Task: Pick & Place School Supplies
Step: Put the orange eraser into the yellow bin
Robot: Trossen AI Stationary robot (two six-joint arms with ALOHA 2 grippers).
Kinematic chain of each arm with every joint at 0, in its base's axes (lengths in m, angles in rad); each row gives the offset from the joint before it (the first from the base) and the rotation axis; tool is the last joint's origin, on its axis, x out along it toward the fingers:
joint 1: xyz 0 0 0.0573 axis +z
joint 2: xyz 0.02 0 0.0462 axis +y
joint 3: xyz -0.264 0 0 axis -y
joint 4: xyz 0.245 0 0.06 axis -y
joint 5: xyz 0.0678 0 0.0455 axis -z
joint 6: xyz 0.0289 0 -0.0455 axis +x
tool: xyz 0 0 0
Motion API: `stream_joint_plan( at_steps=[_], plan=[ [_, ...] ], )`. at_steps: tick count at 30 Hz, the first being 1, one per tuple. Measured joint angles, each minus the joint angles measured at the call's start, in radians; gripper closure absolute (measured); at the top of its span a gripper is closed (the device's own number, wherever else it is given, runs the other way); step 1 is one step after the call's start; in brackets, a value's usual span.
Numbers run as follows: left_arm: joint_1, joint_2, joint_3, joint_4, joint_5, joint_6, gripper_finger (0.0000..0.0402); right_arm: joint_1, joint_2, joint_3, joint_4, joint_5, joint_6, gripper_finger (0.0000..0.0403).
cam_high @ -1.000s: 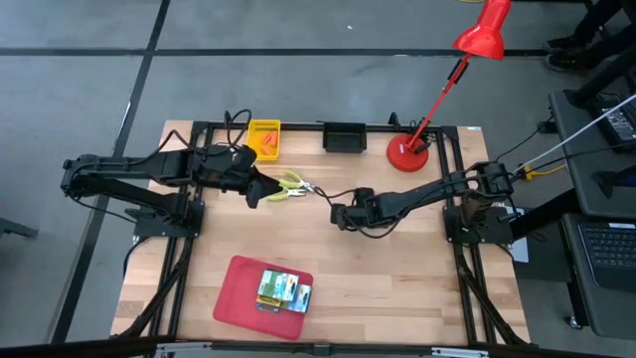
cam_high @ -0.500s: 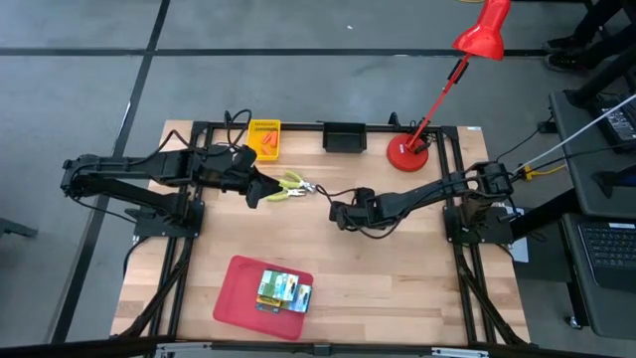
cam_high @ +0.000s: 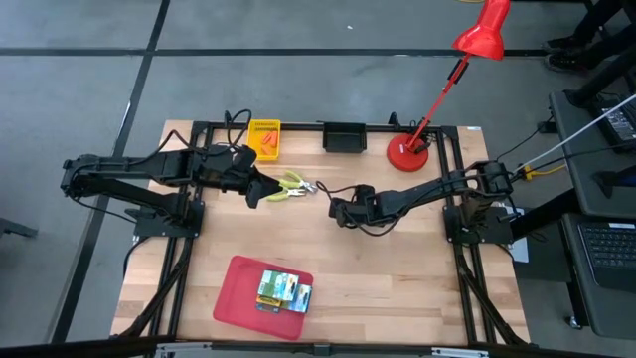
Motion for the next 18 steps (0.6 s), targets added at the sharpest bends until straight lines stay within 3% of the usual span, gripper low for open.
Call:
stream_joint_plan(
  at_steps=[14, 18],
  plan=[
    [0.0, 0.0, 0.0, 0.0, 0.0, 0.001, 0.0251, 0.005, 0.009, -0.032, 0.009, -0.055, 0.008, 0.0266],
    [0.0, 0.0, 0.0, 0.0, 0.0, 0.008, 0.0249, 0.013, 0.002, -0.032, 0.021, -0.011, 0.023, 0.0266]
  ],
)
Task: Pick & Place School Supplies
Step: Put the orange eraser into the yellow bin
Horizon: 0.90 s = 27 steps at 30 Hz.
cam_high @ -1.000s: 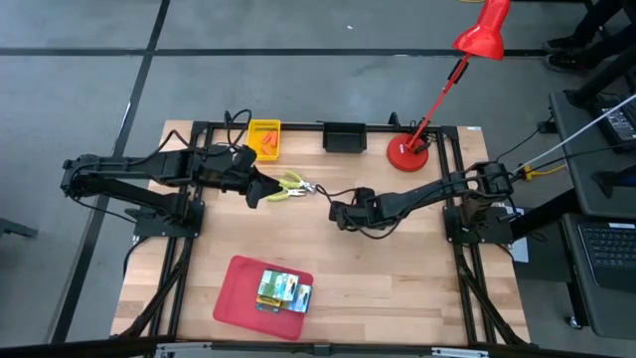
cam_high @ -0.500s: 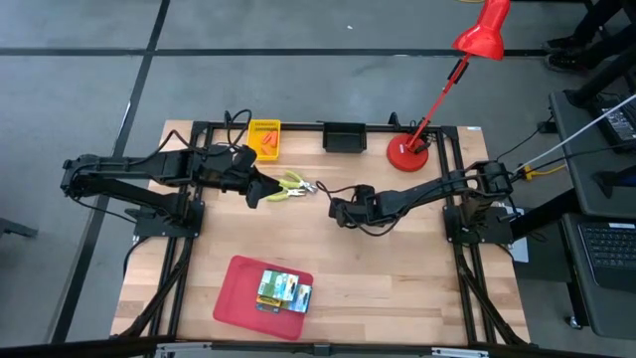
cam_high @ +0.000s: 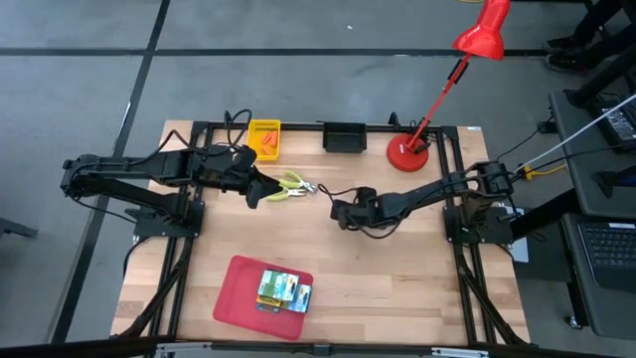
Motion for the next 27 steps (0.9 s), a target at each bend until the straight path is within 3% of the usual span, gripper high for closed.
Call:
stream_joint_plan(
  at_steps=[27],
  plan=[
    [0.0, 0.0, 0.0, 0.036, 0.026, -0.001, 0.0258, -0.015, 0.009, 0.005, 0.019, 0.037, -0.006, 0.0266]
  ],
)
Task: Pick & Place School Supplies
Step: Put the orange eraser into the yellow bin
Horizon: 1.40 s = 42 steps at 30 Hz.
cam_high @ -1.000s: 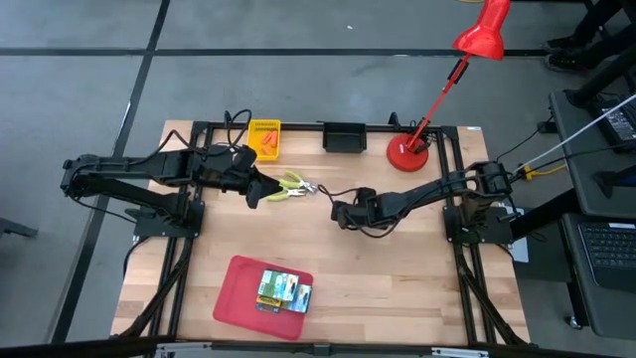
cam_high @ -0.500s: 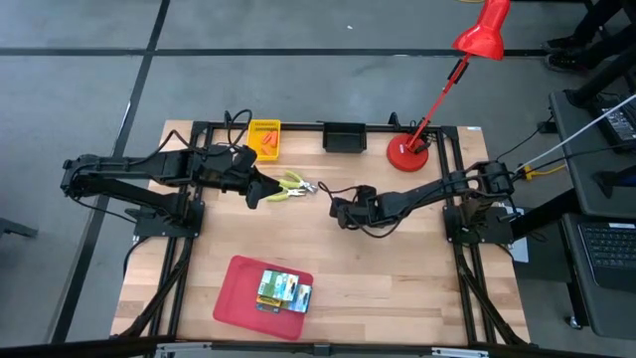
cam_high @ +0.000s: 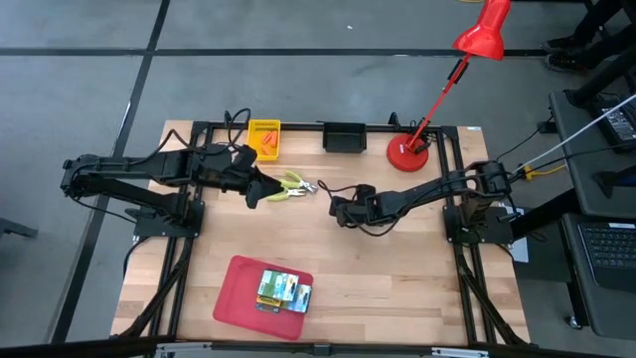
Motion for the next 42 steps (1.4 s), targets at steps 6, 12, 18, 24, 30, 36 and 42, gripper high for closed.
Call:
stream_joint_plan(
  at_steps=[6, 12, 18, 24, 30, 36, 42],
  plan=[
    [0.0, 0.0, 0.0, 0.02, 0.001, -0.004, 0.0258, 0.006, 0.018, 0.003, 0.001, -0.005, -0.003, 0.0266],
    [0.0, 0.0, 0.0, 0.021, 0.001, -0.002, 0.0258, 0.015, 0.019, 0.005, -0.034, -0.053, -0.029, 0.0266],
    [0.0, 0.0, 0.0, 0.025, 0.001, 0.006, 0.0258, 0.034, 0.022, 0.002, -0.059, -0.13, -0.013, 0.0266],
    [0.0, 0.0, 0.0, 0.038, 0.001, 0.019, 0.0258, 0.039, 0.022, 0.002, -0.07, -0.138, -0.013, 0.0266],
    [0.0, 0.0, 0.0, 0.054, 0.024, 0.019, 0.0258, 0.037, 0.022, 0.002, -0.077, -0.131, -0.025, 0.0285],
    [0.0, 0.0, 0.0, 0.054, 0.025, 0.019, 0.0258, 0.028, 0.021, 0.001, -0.071, -0.126, -0.039, 0.0334],
    [0.0, 0.0, 0.0, 0.054, 0.026, 0.019, 0.0258, 0.041, 0.023, 0.023, -0.075, -0.077, -0.063, 0.0372]
  ],
)
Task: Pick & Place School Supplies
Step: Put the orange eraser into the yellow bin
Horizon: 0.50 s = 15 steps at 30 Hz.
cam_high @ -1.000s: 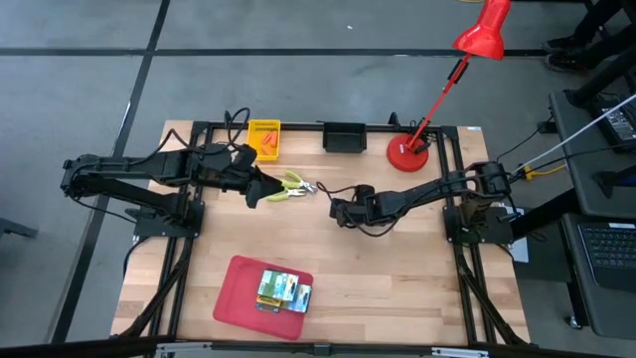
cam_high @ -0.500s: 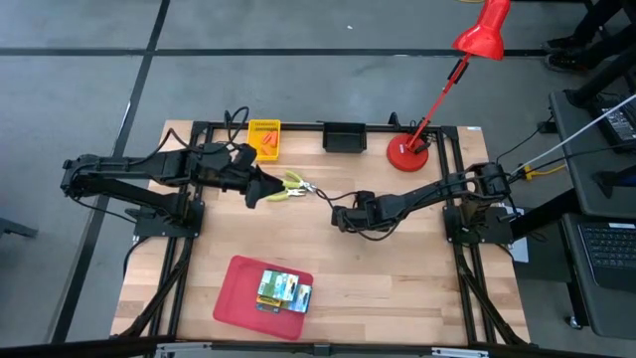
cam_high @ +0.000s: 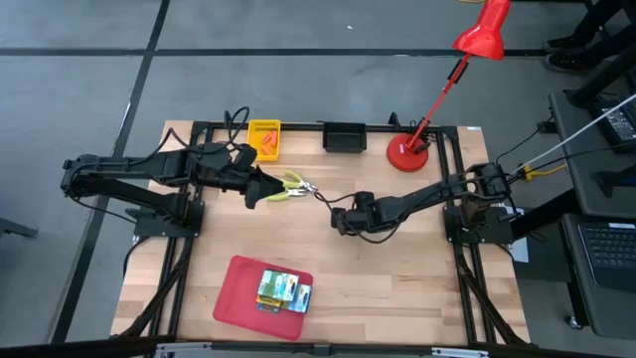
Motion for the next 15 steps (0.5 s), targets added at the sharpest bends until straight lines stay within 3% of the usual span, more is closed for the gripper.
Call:
stream_joint_plan(
  at_steps=[5, 15],
  plan=[
    [0.0, 0.0, 0.0, -0.015, 0.0, -0.002, 0.0258, 0.032, -0.002, 0.026, 0.007, 0.045, -0.017, 0.0399],
    [0.0, 0.0, 0.0, -0.031, -0.001, -0.011, 0.0258, 0.099, -0.009, 0.042, 0.009, 0.082, -0.012, 0.0402]
  ],
)
